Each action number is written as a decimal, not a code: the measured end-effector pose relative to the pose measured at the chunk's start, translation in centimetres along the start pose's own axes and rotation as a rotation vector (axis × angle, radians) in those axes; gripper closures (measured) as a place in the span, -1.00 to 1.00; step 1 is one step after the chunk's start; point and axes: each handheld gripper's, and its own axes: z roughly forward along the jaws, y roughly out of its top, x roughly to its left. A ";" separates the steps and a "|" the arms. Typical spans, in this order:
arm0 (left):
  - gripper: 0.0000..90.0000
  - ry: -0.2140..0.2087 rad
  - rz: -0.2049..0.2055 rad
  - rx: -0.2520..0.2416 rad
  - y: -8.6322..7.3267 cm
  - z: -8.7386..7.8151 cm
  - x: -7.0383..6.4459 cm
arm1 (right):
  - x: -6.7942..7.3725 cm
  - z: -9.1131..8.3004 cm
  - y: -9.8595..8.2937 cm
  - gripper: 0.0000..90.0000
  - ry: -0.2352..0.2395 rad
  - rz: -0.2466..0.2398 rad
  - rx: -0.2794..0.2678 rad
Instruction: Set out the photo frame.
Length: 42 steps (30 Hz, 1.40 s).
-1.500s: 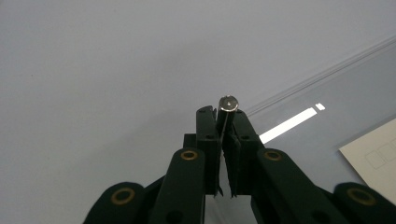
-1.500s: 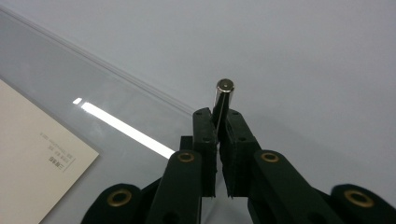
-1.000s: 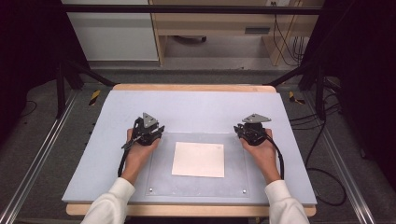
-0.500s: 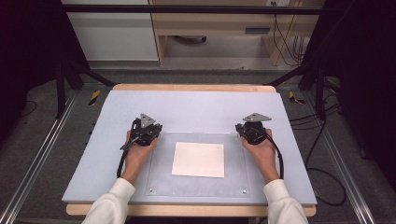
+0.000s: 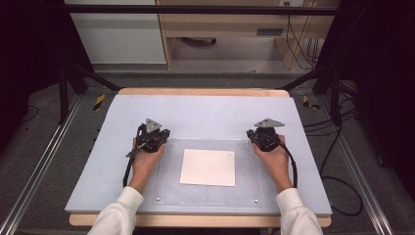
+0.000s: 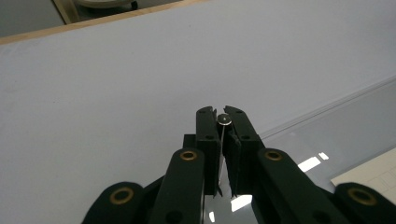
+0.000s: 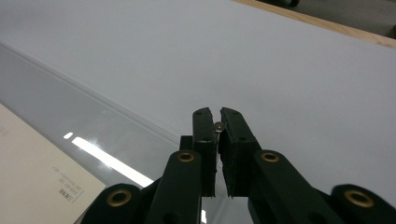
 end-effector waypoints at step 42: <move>0.88 -0.036 -0.004 0.135 1.9 0.6 0.8 | -0.9 1.1 1.8 0.89 0.053 0.070 0.148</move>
